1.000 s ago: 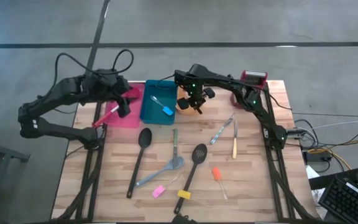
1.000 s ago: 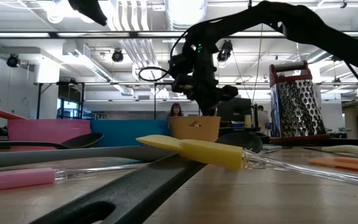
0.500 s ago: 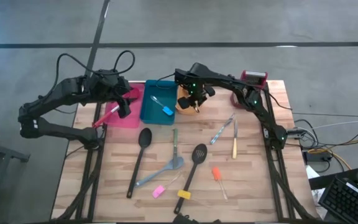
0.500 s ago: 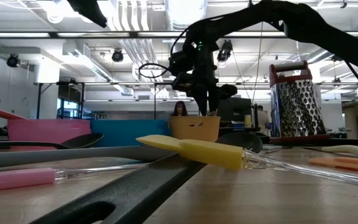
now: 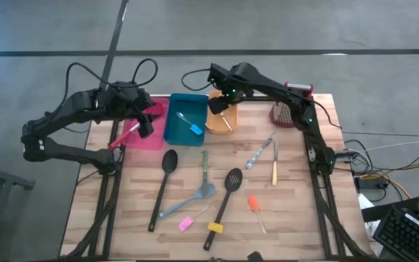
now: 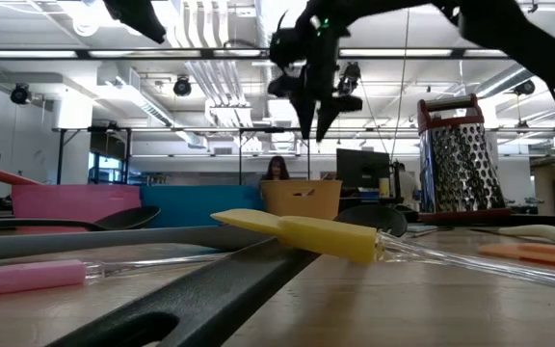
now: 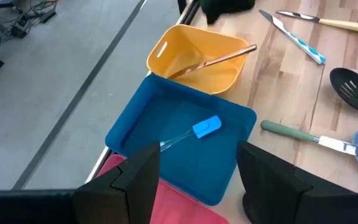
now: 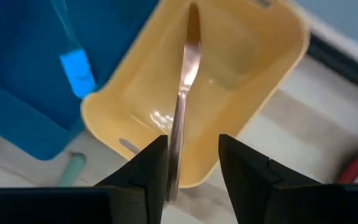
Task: Pick & Place Kitchen Items
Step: Put the black serving spoon into the pink bin
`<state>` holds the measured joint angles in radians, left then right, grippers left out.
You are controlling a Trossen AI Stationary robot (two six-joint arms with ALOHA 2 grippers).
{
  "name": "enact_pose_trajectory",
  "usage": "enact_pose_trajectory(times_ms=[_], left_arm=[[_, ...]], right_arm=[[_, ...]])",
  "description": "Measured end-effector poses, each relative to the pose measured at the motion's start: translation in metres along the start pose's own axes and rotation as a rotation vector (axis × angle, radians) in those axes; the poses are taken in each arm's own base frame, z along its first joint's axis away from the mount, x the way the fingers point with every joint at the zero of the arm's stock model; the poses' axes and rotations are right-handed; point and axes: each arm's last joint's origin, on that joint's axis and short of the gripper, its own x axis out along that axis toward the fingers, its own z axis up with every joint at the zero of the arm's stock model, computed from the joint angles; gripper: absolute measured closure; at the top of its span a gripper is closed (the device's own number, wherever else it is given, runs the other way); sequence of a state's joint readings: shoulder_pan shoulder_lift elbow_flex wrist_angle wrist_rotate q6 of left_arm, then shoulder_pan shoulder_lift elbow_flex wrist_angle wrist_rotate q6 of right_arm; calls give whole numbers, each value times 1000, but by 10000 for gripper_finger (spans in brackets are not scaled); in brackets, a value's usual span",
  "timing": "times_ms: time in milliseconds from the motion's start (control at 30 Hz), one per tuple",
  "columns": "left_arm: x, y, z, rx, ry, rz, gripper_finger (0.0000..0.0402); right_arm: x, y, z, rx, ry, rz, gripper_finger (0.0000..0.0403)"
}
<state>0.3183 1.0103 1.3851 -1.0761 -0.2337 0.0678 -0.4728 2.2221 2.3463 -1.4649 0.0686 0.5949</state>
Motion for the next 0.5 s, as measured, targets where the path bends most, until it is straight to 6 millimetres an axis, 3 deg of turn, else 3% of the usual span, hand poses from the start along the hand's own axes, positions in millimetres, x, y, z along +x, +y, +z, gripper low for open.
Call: enact_pose_trajectory(times_ms=[233, 500], left_arm=[[1, 0, -1, 3, 15, -1, 186], [5, -1, 0, -2, 34, -10, 186]], right_arm=[[-59, 1, -21, -47, -164, 12, 296], [-128, 5, -64, -110, -348, 46, 336]])
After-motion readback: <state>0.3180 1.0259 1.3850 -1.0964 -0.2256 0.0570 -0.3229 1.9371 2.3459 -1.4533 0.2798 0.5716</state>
